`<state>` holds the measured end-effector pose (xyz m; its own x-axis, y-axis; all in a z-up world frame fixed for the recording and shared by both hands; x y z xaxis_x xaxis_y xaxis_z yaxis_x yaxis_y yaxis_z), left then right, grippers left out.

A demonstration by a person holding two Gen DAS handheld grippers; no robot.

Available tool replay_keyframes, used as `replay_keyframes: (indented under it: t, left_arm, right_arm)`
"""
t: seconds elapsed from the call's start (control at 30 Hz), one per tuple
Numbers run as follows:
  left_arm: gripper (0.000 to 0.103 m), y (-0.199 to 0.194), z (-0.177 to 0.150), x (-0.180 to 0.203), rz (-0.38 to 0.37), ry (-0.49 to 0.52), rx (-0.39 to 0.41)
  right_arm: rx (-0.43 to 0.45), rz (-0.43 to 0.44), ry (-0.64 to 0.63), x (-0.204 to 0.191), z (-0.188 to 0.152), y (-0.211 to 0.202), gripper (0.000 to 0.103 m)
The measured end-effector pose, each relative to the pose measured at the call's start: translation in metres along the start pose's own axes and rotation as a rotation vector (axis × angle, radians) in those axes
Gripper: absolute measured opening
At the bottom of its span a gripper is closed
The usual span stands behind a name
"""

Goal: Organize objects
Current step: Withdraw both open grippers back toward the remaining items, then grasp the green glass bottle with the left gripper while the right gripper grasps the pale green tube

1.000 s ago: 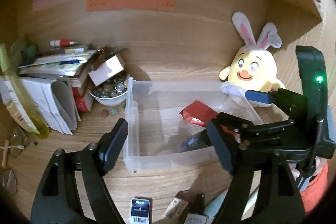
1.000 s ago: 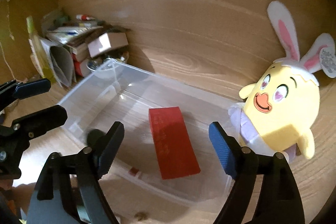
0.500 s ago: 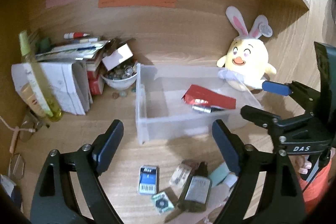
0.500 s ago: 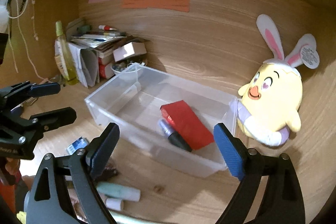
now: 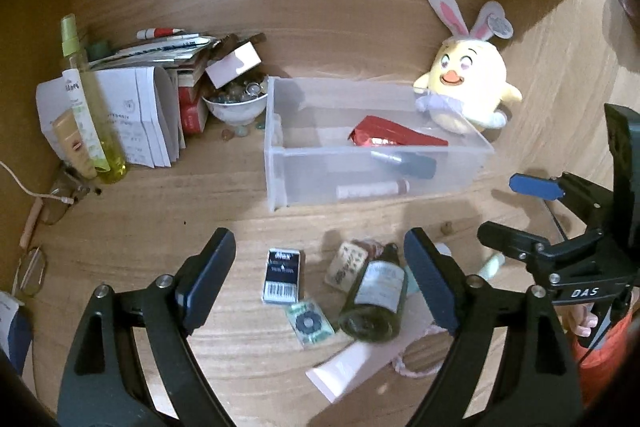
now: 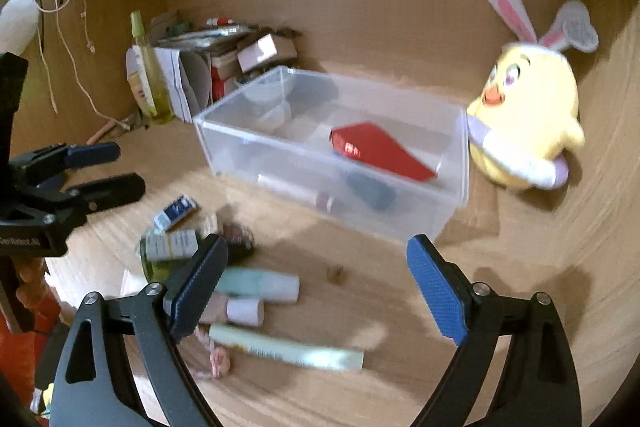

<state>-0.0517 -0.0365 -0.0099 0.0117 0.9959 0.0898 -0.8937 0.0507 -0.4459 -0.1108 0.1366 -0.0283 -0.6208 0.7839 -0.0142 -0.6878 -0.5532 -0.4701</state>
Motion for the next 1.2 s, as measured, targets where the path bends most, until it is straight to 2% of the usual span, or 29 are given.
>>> replay_keyframes:
  t: [0.17, 0.5, 0.93, 1.03, 1.13, 1.2]
  left_arm:
    - [0.087, -0.004, -0.01, 0.005, -0.01, 0.004, -0.008]
    - [0.087, 0.005, -0.033, 0.0, -0.017, -0.053, -0.072]
    - [0.086, 0.016, -0.047, 0.01, -0.062, -0.048, -0.099]
    - [0.076, 0.021, -0.048, 0.014, -0.069, -0.031, -0.104]
    - [0.068, 0.027, -0.051, 0.017, -0.086, -0.033, -0.12]
    - [0.066, 0.028, -0.051, 0.018, -0.091, -0.038, -0.113]
  right_arm:
    - [-0.039, -0.025, -0.012, 0.003, -0.022, -0.002, 0.09]
    - [-0.089, 0.001, 0.016, 0.012, -0.054, -0.015, 0.09]
    - [-0.142, 0.029, -0.089, -0.008, -0.063, -0.001, 0.088]
    - [-0.158, 0.035, -0.105, -0.014, -0.06, 0.004, 0.088]
    - [-0.169, 0.042, -0.122, -0.018, -0.06, 0.008, 0.081]
    - [-0.176, 0.033, -0.137, -0.02, -0.06, 0.011, 0.077]
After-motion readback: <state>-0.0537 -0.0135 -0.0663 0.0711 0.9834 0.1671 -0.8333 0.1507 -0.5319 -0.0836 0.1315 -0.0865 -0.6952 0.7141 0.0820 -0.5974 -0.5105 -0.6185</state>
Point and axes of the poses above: each gripper's, at about its wrist camera, not at the fingertips, and y roughly the way its jaws point, x to its right, z to its top, the point moved 2 cm from there along y, roughly the way its jaws point, and after that the axes turned 14 degrees about x, right-handed, at the moved point
